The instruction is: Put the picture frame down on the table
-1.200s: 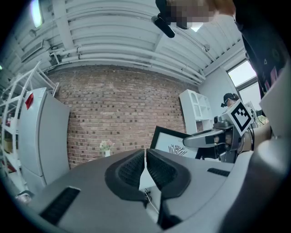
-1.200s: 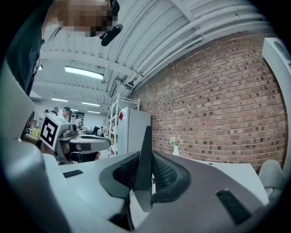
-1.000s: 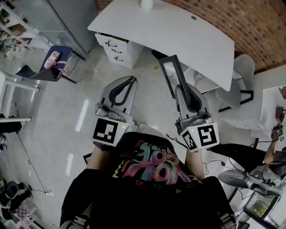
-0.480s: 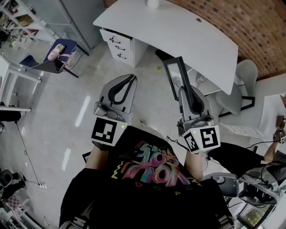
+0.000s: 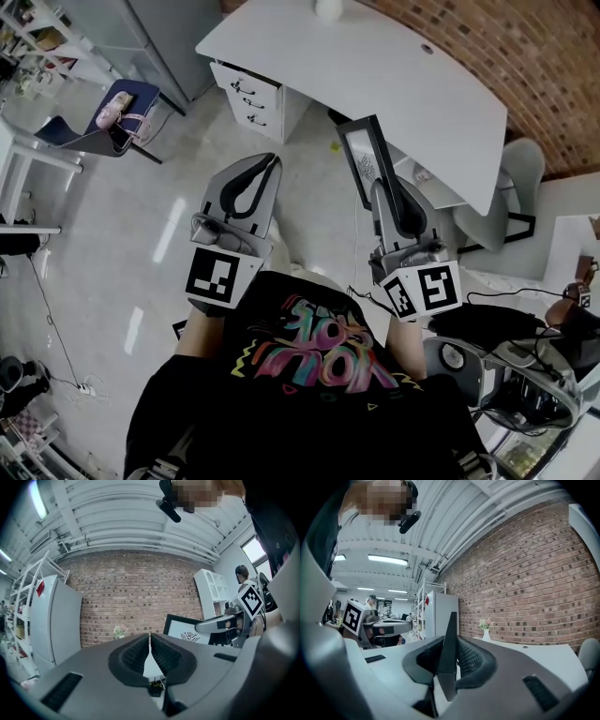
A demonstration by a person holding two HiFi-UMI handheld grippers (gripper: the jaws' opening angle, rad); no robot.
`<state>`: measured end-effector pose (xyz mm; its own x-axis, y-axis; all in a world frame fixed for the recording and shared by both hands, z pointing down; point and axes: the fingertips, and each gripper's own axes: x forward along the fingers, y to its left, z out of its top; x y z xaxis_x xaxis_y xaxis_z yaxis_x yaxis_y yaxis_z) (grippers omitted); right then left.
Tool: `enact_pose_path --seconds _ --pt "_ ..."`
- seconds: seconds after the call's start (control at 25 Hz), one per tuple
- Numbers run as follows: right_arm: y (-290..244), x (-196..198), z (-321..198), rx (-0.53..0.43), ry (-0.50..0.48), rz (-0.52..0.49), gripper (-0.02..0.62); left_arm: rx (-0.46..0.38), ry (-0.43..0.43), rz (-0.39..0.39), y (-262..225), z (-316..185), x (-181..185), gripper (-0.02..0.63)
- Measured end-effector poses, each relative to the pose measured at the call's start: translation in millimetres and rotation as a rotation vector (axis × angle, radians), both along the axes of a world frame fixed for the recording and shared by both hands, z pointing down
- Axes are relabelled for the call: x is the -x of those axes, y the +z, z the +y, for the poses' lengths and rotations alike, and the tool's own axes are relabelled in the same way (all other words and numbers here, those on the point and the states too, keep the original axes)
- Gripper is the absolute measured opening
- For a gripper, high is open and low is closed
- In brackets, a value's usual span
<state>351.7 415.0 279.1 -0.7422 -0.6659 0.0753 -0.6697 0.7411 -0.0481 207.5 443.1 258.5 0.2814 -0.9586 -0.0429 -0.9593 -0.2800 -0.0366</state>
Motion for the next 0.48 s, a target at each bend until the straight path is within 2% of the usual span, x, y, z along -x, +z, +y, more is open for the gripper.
enact_pose_path --seconds 0.48 --pt "3 127 -161 0.014 -0.004 0.022 0.086 0.011 -0.027 0.008 4 -155 134 0.032"
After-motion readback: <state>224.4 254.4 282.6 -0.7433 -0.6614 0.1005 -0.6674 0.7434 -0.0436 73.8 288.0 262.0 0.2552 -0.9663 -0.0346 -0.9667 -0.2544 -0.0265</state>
